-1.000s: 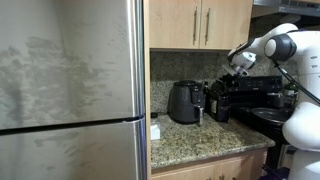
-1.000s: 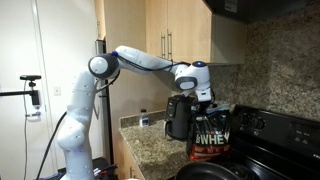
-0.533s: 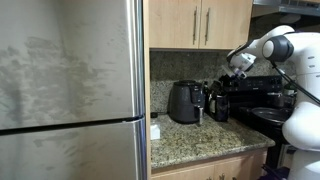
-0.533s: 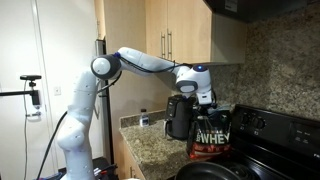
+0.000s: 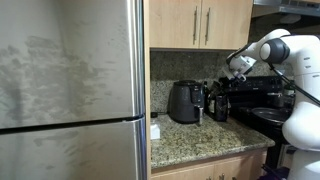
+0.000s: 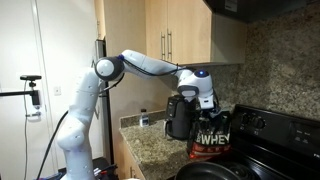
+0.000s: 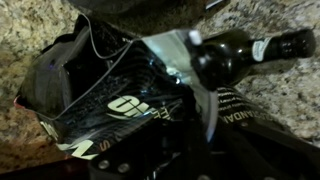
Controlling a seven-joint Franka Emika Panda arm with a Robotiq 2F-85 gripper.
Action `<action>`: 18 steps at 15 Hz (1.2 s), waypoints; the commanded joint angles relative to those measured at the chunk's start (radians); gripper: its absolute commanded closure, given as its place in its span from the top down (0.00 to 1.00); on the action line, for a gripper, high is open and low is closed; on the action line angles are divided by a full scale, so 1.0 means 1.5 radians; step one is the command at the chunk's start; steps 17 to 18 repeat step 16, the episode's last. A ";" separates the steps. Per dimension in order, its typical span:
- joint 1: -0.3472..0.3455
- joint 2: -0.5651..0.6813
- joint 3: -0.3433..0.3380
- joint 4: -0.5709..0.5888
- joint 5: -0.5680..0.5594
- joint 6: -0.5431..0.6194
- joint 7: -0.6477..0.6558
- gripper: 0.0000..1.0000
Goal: Take the object and put it near the stove
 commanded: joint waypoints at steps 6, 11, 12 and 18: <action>-0.017 -0.162 -0.008 -0.129 -0.152 -0.044 -0.015 0.69; -0.020 -0.269 -0.027 -0.208 -0.114 -0.106 -0.134 0.99; -0.024 -0.288 -0.033 -0.219 -0.139 -0.148 -0.136 1.00; -0.028 -0.289 -0.042 -0.203 -0.146 -0.211 -0.137 1.00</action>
